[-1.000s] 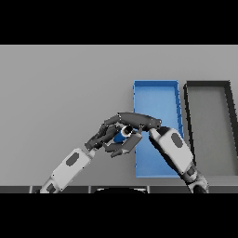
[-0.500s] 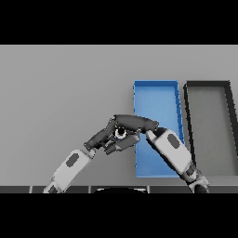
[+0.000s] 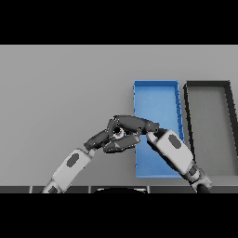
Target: Pick up the blue pipe and place it into the blue bin.
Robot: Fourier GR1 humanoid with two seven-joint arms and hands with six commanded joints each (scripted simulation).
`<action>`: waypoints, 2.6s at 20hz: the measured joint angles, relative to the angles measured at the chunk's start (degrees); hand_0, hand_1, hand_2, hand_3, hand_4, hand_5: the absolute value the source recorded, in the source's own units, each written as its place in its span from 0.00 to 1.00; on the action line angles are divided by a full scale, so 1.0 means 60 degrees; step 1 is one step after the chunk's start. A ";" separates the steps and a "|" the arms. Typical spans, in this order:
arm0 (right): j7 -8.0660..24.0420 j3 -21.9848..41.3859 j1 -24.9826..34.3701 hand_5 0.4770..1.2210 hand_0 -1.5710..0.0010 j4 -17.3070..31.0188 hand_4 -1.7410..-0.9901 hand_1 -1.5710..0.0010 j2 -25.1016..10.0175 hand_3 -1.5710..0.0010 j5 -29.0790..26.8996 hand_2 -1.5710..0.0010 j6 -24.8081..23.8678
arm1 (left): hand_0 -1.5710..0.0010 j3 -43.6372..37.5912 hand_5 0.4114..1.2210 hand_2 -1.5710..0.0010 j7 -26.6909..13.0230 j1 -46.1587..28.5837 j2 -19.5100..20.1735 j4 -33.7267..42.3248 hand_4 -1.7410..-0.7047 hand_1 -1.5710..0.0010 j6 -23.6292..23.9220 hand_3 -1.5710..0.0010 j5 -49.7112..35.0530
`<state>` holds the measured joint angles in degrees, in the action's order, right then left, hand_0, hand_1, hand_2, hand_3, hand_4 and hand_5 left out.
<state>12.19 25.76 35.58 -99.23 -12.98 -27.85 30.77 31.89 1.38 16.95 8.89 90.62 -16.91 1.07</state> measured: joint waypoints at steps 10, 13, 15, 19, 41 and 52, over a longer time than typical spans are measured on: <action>0.0345 -0.0023 0.0046 1.00 0.00 0.0070 0.34 0.00 0.0123 0.00 0.0363 0.00 -0.0230 | 0.97 -0.0394 0.28 0.97 -0.0572 -0.0137 -0.0270 -0.0180 0.82 0.97 0.0222 0.97 0.0094; 0.1023 -0.0186 -0.0016 1.00 0.00 0.0006 0.34 0.00 0.0242 0.00 -0.0663 0.00 -0.0329 | 0.99 -0.0367 0.22 0.99 -0.0873 -0.0366 -0.0282 -0.0078 0.81 0.99 0.0267 0.99 -0.0040; 0.1508 -0.0448 0.0272 1.00 0.00 0.0015 0.33 0.00 0.0239 0.00 -0.2210 0.00 -0.0663 | 0.99 -0.0289 0.16 0.99 -0.1111 -0.0466 -0.0304 0.0006 0.80 0.99 0.0257 0.99 -0.0057; 0.2343 -0.0988 0.1316 1.00 0.00 -0.0226 0.33 0.00 -0.0237 0.00 -0.3983 0.00 -0.1839 | 1.00 -0.0348 0.11 1.00 -0.1157 -0.0459 -0.0264 0.0124 0.79 1.00 0.0242 1.00 -0.0158; 0.1786 -0.2592 0.2490 1.00 0.00 0.5778 0.32 0.00 -0.2556 0.00 -0.2627 0.00 -0.3825 | 1.00 -0.0437 0.09 1.00 -0.1235 -0.0460 0.0007 0.0228 0.84 1.00 0.0194 1.00 -0.0042; 0.3787 -0.0849 0.0273 0.96 0.00 0.5492 0.22 0.04 -0.3404 0.39 -0.2454 0.07 -0.5491 | 1.00 -0.0413 0.09 1.00 -0.1231 -0.0515 0.0042 0.0258 0.83 1.00 0.0172 1.00 -0.0040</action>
<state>34.91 20.67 37.21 -66.28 -33.41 -42.57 -2.17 29.41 -6.01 13.85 9.14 92.16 -15.88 0.83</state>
